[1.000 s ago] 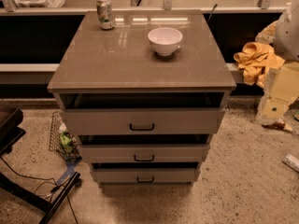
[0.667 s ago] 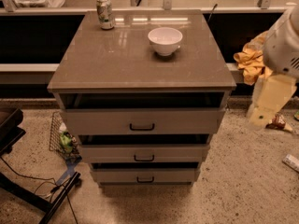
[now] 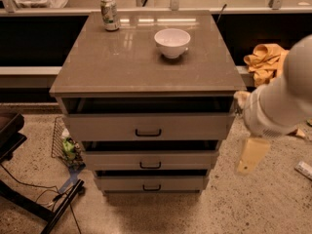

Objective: Open middle drawer

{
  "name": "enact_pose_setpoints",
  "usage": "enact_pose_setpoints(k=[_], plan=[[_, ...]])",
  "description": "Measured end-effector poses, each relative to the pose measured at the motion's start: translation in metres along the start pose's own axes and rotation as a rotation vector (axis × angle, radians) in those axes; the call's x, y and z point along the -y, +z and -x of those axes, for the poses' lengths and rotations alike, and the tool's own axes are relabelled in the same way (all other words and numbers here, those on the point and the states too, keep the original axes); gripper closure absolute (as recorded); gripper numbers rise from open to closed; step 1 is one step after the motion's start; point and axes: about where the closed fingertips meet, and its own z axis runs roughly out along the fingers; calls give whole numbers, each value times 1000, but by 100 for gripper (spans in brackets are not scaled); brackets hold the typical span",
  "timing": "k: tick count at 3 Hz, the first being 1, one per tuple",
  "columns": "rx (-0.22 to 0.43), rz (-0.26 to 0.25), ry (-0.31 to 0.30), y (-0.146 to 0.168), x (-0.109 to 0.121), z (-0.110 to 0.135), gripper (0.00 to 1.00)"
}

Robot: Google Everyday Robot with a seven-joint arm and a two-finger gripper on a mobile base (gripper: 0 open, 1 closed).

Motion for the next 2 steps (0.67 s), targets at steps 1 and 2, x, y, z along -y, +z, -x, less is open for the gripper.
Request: enact_pose_setpoints(k=[1,2], plan=[[4,14,-29,72,-34,-20,0],[22,-13,-36,126,-48,-25,0]])
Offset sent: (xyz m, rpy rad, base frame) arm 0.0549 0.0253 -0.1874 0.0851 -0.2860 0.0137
